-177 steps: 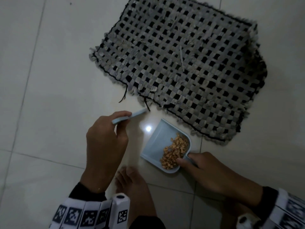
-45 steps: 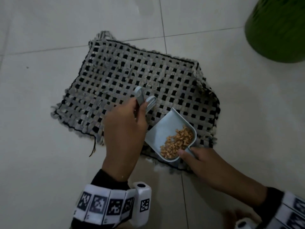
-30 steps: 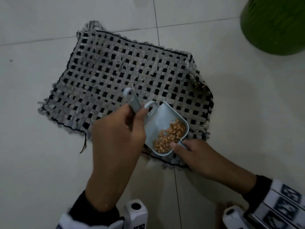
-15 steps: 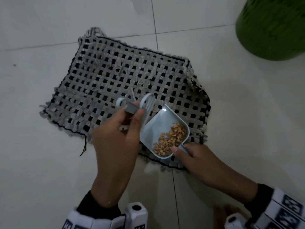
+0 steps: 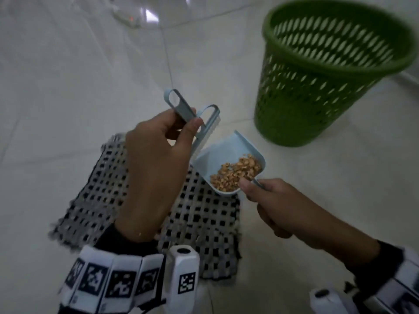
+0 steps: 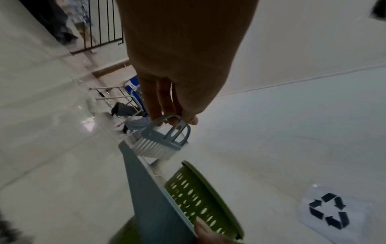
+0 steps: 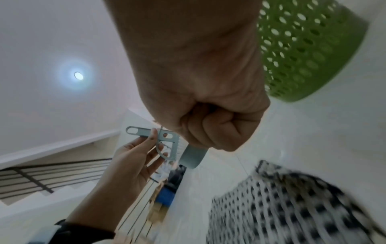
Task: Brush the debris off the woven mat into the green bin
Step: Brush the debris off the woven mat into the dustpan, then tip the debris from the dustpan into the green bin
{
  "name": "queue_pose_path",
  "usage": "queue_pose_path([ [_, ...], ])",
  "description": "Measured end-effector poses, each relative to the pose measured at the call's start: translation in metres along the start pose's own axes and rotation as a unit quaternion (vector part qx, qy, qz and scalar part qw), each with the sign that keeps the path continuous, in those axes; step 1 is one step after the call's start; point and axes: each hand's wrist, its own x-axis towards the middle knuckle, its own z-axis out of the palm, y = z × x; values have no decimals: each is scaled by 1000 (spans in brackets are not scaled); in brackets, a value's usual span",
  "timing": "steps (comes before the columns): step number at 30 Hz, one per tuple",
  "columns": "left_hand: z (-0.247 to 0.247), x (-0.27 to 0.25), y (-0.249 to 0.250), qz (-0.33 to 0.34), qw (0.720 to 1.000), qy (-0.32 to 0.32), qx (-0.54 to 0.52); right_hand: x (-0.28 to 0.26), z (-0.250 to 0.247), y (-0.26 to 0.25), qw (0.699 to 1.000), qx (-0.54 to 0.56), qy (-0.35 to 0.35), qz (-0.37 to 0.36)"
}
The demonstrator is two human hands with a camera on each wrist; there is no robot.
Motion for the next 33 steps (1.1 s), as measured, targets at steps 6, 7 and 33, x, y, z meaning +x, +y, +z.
queue_pose_path([
  [6, 43, 83, 80, 48, 992, 38, -110, -31, -80, -71, 993, 30, 101, -47],
  [7, 52, 93, 95, 55, 989, 46, -128, -37, -95, -81, 990, 25, 129, -55],
  [33, 251, 190, 116, 12, 971, -228, -72, 115, -268, -138, 853, -464, 229, 65],
])
